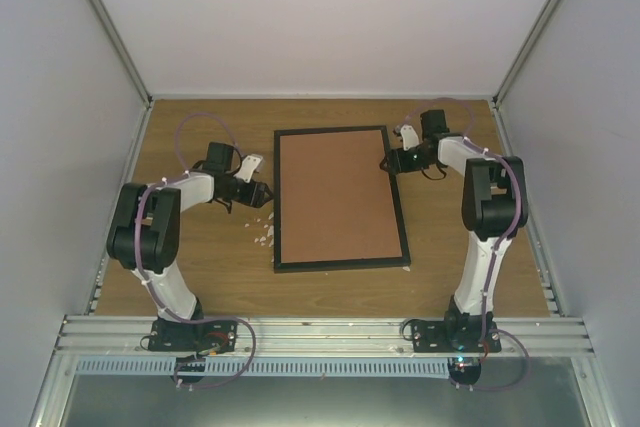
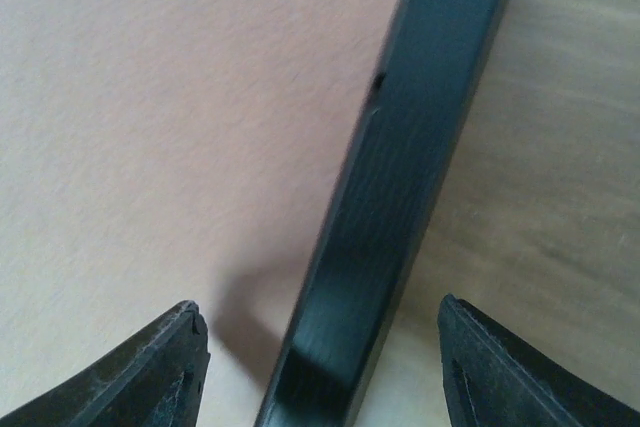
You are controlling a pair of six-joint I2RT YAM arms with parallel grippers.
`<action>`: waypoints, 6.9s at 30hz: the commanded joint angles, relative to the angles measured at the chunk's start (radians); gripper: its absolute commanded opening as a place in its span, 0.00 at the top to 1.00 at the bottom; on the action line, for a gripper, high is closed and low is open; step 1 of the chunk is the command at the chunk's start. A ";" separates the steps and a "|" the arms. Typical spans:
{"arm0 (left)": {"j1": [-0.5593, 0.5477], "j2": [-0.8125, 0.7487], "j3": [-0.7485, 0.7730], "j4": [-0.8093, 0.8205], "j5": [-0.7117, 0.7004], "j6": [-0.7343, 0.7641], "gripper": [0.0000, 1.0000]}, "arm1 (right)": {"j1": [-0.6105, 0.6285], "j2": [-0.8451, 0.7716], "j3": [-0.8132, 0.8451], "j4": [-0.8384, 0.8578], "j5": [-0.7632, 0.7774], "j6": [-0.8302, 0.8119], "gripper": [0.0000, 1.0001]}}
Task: Put the photo into the frame
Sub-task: Install the photo frame at the center of the board.
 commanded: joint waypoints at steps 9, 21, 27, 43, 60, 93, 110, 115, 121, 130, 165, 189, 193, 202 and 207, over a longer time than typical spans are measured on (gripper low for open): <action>-0.006 0.092 0.066 0.055 -0.026 -0.012 0.42 | 0.039 0.121 0.010 0.107 0.096 0.049 0.41; -0.020 0.136 0.099 0.028 -0.052 0.011 0.47 | 0.117 0.192 0.033 -0.008 0.149 0.010 0.50; -0.016 0.087 0.068 0.019 -0.071 0.039 0.41 | 0.128 0.127 -0.084 -0.016 0.061 0.025 0.49; 0.022 0.071 0.104 -0.025 0.036 0.063 0.34 | 0.020 -0.158 -0.268 -0.007 -0.239 0.006 0.34; 0.022 0.128 0.126 0.002 0.048 0.019 0.37 | -0.083 0.060 0.016 0.146 -0.042 0.157 0.37; -0.029 0.194 0.130 0.015 0.063 0.003 0.44 | 0.143 0.189 0.082 0.046 0.120 -0.007 0.46; -0.009 0.109 0.150 0.015 0.046 0.017 0.39 | 0.313 0.194 -0.018 0.034 0.496 -0.179 0.46; -0.005 0.046 0.282 -0.035 -0.009 0.113 0.25 | 0.305 0.186 -0.016 0.006 0.477 -0.164 0.44; -0.136 0.109 0.446 -0.073 -0.022 0.170 0.24 | 0.235 0.150 0.006 -0.019 0.240 -0.100 0.43; -0.355 0.303 0.639 -0.072 -0.019 0.153 0.30 | 0.067 0.120 0.041 -0.063 -0.059 -0.010 0.45; -0.411 0.432 0.665 -0.229 -0.136 0.212 0.39 | 0.073 0.042 -0.008 0.035 -0.158 -0.002 0.37; 0.044 -0.196 0.010 -0.152 -0.121 0.131 0.01 | 0.503 -0.136 -0.123 0.184 -0.021 -0.302 0.40; 0.155 -0.198 -0.001 -0.187 -0.092 0.113 0.01 | 0.607 -0.087 -0.100 0.211 0.022 -0.304 0.41; 0.211 -0.157 -0.002 -0.194 -0.061 0.065 0.01 | 0.727 0.071 0.027 0.243 0.175 -0.302 0.41; 0.215 -0.158 -0.007 -0.181 -0.093 0.050 0.01 | 0.689 0.204 0.124 0.208 0.224 -0.245 0.42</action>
